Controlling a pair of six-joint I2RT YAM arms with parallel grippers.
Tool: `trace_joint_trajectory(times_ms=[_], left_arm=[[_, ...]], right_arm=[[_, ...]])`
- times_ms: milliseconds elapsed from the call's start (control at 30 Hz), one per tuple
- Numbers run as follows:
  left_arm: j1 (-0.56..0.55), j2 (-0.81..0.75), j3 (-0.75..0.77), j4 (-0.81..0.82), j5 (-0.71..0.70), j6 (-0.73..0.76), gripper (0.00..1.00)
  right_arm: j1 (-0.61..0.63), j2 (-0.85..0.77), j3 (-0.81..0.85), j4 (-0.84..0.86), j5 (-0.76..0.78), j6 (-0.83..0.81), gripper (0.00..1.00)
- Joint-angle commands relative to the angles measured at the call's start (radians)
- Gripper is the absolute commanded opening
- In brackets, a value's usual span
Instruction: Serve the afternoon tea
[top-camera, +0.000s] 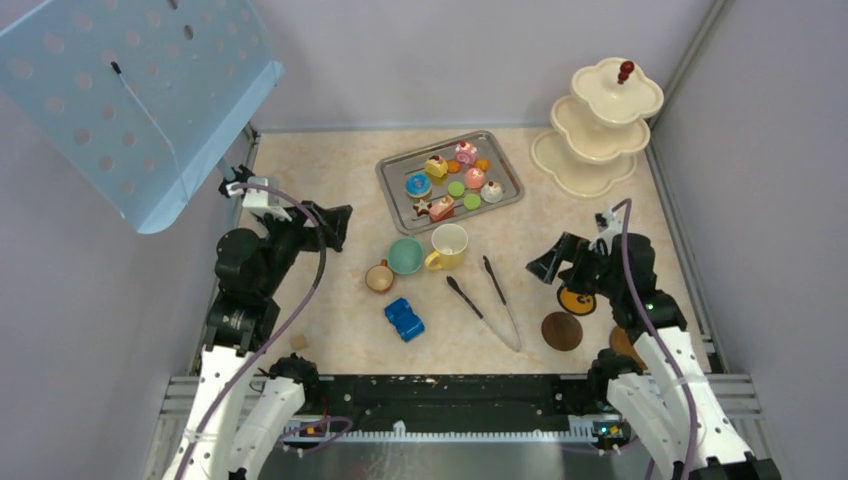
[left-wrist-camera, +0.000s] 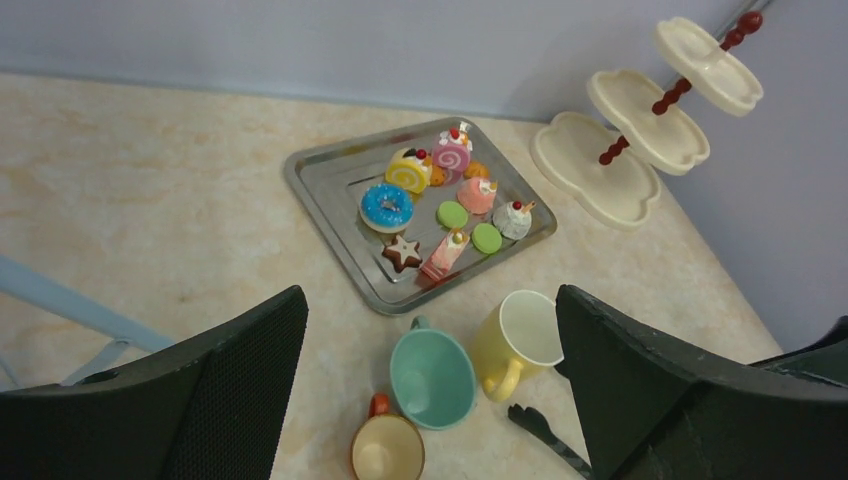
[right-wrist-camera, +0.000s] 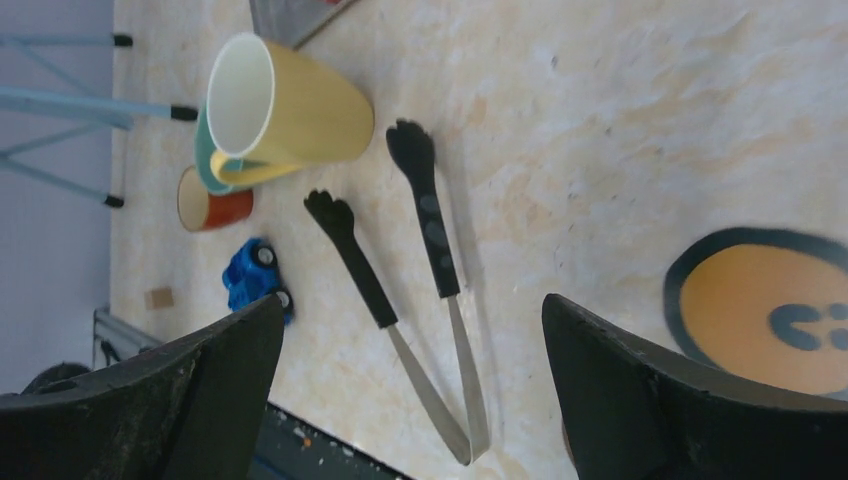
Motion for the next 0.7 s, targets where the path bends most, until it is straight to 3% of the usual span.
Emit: trace_joint_trajectory(times_ms=[0, 200, 300, 467, 667], left_arm=[[0.0, -0.004, 0.011, -0.047, 0.051, 0.001, 0.99], [-0.001, 0.102, -0.042, 0.119, 0.389, 0.01, 0.99], [-0.019, 0.226, 0.026, 0.121, 0.515, 0.021, 0.99], [-0.143, 0.335, 0.145, 0.08, 0.399, 0.089, 0.99], [-0.174, 0.395, 0.193, 0.282, 0.405, 0.039, 0.99]], right_arm=[[0.045, 0.052, -0.11, 0.177, -0.238, 0.058, 0.99], [0.41, 0.17, -0.118, 0.223, 0.083, 0.053, 0.99], [0.556, 0.27, -0.114, 0.251, 0.252, 0.05, 0.99], [0.77, 0.455, -0.065, 0.253, 0.551, 0.017, 0.98], [0.917, 0.619, -0.009, 0.279, 0.737, -0.042, 0.96]])
